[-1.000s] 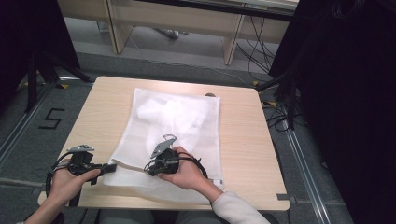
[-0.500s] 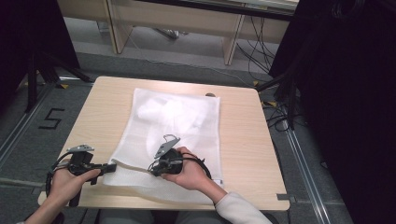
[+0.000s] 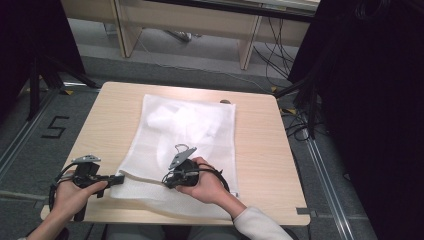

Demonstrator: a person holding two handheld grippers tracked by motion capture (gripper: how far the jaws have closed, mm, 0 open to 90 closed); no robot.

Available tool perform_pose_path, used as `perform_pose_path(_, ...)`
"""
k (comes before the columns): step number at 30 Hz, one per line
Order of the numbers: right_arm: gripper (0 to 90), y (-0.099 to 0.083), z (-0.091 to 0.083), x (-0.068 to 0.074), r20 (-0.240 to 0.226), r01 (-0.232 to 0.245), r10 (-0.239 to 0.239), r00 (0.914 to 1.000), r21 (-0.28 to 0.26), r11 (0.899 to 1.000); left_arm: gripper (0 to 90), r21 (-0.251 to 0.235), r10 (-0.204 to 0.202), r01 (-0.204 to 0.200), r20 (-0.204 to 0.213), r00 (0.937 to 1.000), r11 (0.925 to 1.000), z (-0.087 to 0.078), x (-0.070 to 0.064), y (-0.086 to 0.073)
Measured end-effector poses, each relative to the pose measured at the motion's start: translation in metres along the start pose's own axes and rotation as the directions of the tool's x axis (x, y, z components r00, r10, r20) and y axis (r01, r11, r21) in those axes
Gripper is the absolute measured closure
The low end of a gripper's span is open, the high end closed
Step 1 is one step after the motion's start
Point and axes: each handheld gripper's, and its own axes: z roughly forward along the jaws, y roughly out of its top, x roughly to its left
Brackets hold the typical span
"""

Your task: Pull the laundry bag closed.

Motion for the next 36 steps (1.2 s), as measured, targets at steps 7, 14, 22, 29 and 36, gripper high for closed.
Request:
perform_pose_path(7,82.3,-0.003,-0.002,-0.001,0.000,-0.008,0.008,1.0000,0.015,1.000,84.1,0.001,-0.001,0.001,-0.003,1.0000,1.0000,0.001,0.000,0.000)
perform_pose_path(14,82.3,-0.005,-0.004,-0.003,-0.002,0.012,-0.012,0.9999,0.002,1.000,84.1,0.001,0.001,-0.001,-0.007,1.0000,1.0000,0.000,0.000,0.000)
perform_pose_path(22,82.3,-0.008,-0.007,-0.004,-0.001,0.011,-0.011,0.9999,0.004,1.000,84.1,0.002,-0.002,0.002,-0.006,1.0000,1.0000,0.000,0.000,0.000)
perform_pose_path(29,82.3,-0.009,-0.010,-0.004,0.001,0.005,-0.005,1.0000,0.013,1.000,84.1,0.002,-0.001,0.001,-0.007,1.0000,1.0000,0.000,0.001,0.000)
perform_pose_path(36,82.3,-0.012,-0.011,-0.005,0.003,0.002,-0.002,1.0000,0.006,1.000,84.0,0.002,-0.001,0.001,-0.009,1.0000,1.0000,0.000,0.001,0.000)
